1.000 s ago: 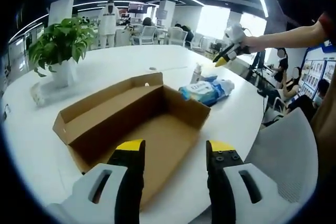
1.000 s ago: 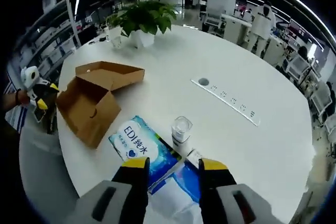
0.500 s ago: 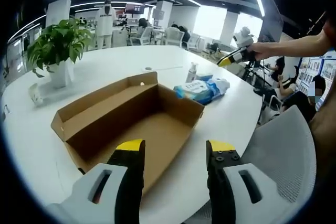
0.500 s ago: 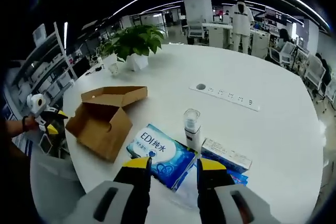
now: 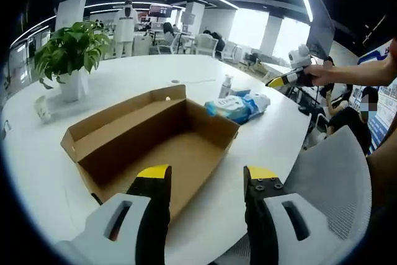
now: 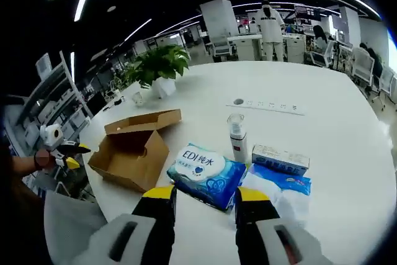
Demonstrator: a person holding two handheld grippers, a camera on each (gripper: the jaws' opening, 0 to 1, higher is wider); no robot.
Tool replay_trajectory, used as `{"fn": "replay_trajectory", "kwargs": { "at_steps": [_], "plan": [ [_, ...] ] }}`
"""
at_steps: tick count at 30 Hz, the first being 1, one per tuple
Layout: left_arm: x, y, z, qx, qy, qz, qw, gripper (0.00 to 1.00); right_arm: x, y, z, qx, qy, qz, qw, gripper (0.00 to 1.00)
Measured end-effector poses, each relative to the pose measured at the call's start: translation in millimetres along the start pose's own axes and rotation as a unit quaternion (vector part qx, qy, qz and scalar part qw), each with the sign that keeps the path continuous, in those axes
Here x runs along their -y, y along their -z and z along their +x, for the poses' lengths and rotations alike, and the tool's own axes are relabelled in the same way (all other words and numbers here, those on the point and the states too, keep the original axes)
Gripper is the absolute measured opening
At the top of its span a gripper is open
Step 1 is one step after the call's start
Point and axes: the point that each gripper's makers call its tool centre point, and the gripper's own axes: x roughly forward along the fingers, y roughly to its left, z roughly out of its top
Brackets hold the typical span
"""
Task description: Operate the shoe box by opening the lid, removing the specified soft item, and placing it in the target area until the item is outside and the box remains undamaged.
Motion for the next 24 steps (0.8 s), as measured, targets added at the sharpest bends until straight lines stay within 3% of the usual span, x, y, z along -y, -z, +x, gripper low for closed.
{"fn": "replay_trajectory", "kwargs": {
  "at_steps": [4, 9, 17, 24],
  "plan": [
    [1.0, -1.4, 0, 0.003, 0.001, -0.004, 1.0000, 0.47, -11, 20.5, 1, 0.005, -0.013, 0.025, 0.9996, 0.37],
    [3.4, 2.2, 0, 0.000, 0.001, -0.003, 1.0000, 0.47, -19, 46.8, -1, -0.012, -0.015, 0.030, 0.9994, 0.39],
    [-5.4, 11.4, -4, 0.000, -0.019, -0.039, 0.9991, 0.47, -36, 60.8, 1, 0.010, -0.022, 0.058, 0.9980, 0.42],
    [-18.5, 10.1, -9, 0.013, -0.046, -0.067, 0.9966, 0.47, -54, 74.4, 11, 0.012, -0.037, 0.069, 0.9969, 0.44]
  ]
}}
